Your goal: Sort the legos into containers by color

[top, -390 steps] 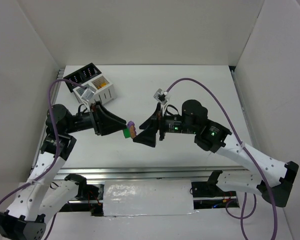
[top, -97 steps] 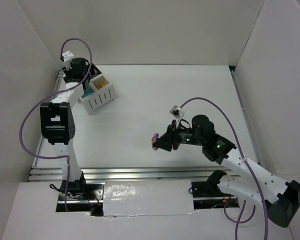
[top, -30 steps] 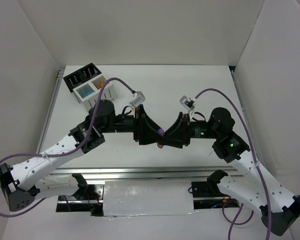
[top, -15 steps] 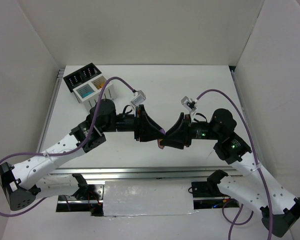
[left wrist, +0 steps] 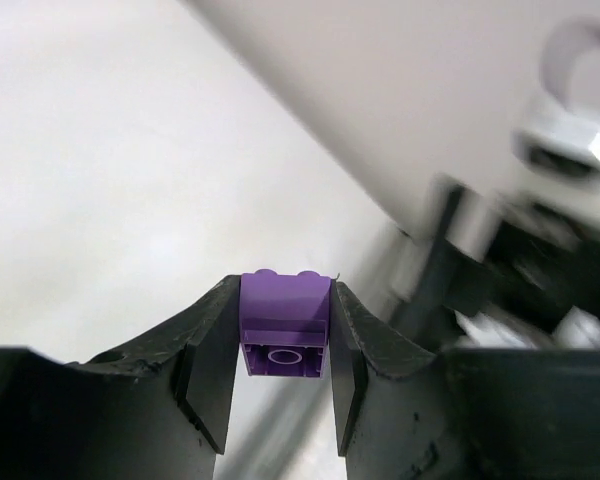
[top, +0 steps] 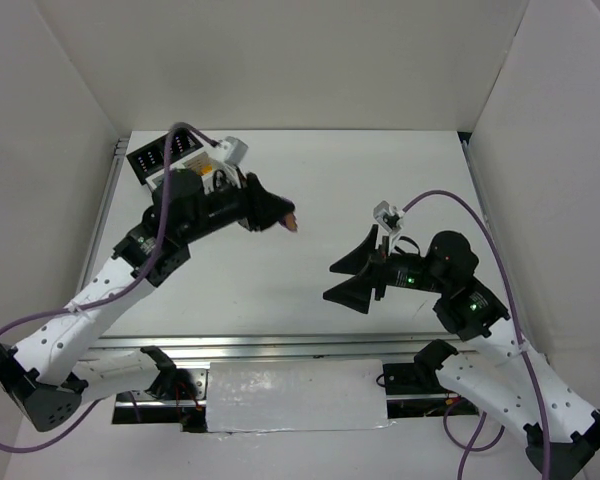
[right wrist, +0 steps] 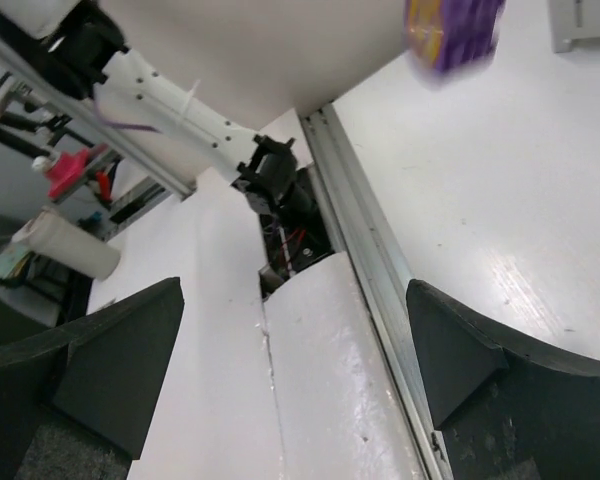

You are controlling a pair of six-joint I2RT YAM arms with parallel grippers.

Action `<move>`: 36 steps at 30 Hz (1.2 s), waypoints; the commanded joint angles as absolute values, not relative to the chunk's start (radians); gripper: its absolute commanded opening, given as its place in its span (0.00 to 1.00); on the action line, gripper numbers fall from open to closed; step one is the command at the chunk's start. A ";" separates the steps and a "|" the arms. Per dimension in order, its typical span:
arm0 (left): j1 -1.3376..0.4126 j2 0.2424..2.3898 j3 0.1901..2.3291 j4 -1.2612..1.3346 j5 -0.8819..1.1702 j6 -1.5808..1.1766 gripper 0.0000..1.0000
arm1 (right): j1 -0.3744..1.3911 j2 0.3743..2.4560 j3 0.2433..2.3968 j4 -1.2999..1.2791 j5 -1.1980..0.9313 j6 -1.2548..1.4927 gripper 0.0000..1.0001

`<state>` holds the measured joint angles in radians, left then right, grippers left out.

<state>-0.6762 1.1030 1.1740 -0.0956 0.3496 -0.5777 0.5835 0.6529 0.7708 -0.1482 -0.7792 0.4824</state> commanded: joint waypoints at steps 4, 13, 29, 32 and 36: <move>-0.490 1.187 1.418 -0.268 -0.524 -0.472 0.00 | 0.580 0.629 0.732 -0.232 -0.600 0.430 1.00; -0.206 1.714 1.788 -0.063 -0.956 -0.499 0.00 | 0.580 0.652 0.657 -0.161 -0.601 0.471 1.00; -0.146 2.212 1.930 0.451 -0.966 -0.158 0.00 | 0.577 0.810 0.620 -0.052 -0.713 0.468 1.00; -0.133 2.224 1.916 0.433 -0.951 -0.210 0.00 | 0.575 0.811 0.615 -0.046 -0.710 0.466 1.00; -0.112 2.221 1.896 0.391 -0.930 -0.285 0.07 | 0.577 0.821 0.624 -0.048 -0.710 0.466 1.00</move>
<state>-0.1272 2.2261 1.8812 0.3786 -0.9546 -0.2047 0.5816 0.8135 0.6147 -0.0967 -0.6937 0.4744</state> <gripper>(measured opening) 0.481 0.996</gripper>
